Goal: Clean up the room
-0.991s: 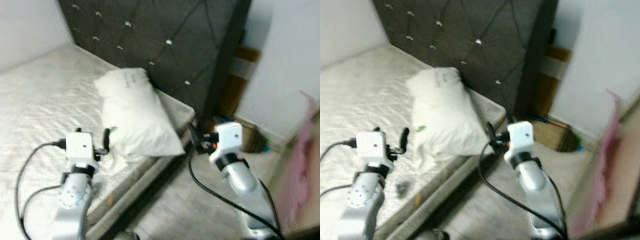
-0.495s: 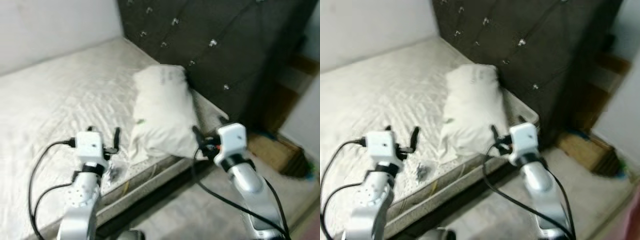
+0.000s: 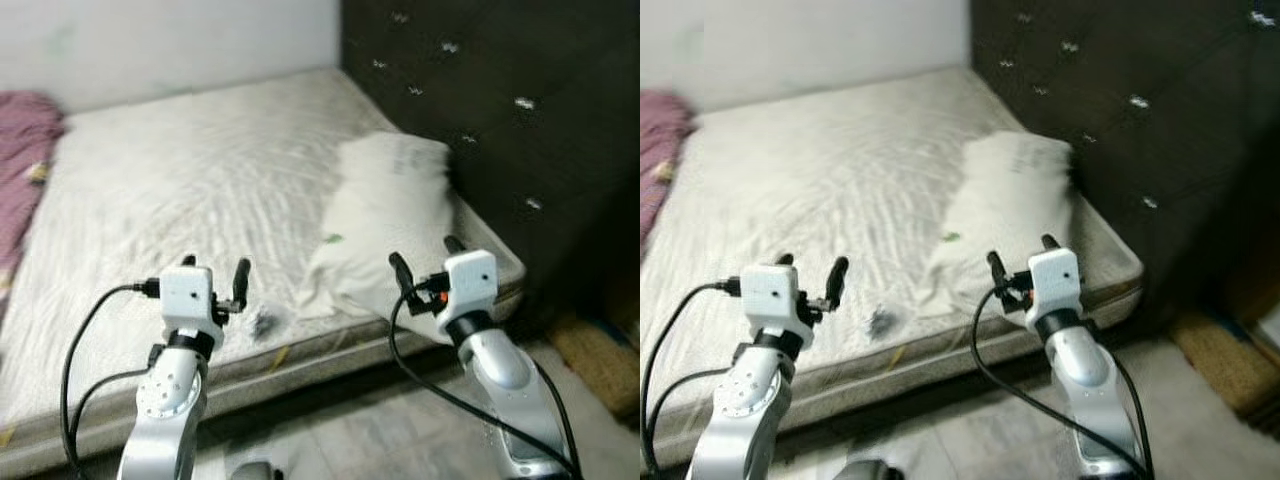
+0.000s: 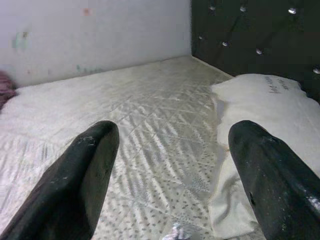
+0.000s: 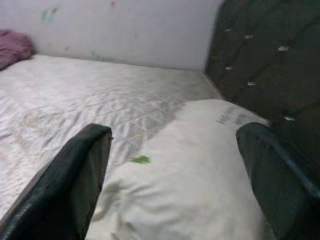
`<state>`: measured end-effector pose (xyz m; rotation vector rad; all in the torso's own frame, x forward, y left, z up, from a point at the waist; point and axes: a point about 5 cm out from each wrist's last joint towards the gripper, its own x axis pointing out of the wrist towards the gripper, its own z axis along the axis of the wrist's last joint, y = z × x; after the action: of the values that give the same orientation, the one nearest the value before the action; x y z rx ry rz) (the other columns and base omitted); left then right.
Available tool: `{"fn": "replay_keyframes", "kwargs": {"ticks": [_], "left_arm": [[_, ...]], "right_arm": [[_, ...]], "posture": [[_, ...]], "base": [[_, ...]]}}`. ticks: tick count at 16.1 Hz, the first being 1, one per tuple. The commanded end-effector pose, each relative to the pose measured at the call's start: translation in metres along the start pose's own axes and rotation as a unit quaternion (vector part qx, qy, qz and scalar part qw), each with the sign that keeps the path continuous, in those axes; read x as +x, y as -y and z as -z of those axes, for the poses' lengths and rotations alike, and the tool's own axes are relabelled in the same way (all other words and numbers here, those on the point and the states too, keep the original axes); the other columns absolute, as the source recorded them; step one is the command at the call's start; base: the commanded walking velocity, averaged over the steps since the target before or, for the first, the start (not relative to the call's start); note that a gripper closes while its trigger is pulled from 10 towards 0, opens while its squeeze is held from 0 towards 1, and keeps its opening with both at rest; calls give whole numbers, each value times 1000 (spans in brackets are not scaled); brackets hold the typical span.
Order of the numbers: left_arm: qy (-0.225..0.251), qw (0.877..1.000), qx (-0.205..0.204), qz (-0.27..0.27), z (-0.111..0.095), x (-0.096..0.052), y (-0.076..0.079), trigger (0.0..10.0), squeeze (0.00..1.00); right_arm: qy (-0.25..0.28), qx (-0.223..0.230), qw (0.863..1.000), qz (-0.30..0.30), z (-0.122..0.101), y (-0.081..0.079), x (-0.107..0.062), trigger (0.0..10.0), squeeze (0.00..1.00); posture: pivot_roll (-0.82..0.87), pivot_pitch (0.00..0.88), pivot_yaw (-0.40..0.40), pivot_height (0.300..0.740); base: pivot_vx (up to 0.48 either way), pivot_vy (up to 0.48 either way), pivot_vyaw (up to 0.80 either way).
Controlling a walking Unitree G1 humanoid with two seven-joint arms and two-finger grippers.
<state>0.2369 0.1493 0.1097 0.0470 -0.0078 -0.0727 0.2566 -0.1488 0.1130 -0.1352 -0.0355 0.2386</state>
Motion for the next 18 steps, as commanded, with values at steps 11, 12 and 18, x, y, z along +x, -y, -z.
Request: {"fn": "replay_keyframes", "kwargs": {"ticks": [11,12,18], "left_arm": [[8,1000,-12,11,-2,-2,-2,10000,0],[9,1000,-13,11,-3,-1,-2,10000,0],[3,1000,-14,3,-2,-1,-3,10000,0]], "right_arm": [[8,-5,1000,13,-4,1,9,10000,0],[8,-8,1000,18,-4,2,9,10000,0],[5,-36,999,29,-4,3,11,10000,0]], "posture": [[-74,59,2,740],[-76,61,2,740],[-76,66,1,740]], "base": [[152,0,218],[296,0,0],[247,0,0]]}}
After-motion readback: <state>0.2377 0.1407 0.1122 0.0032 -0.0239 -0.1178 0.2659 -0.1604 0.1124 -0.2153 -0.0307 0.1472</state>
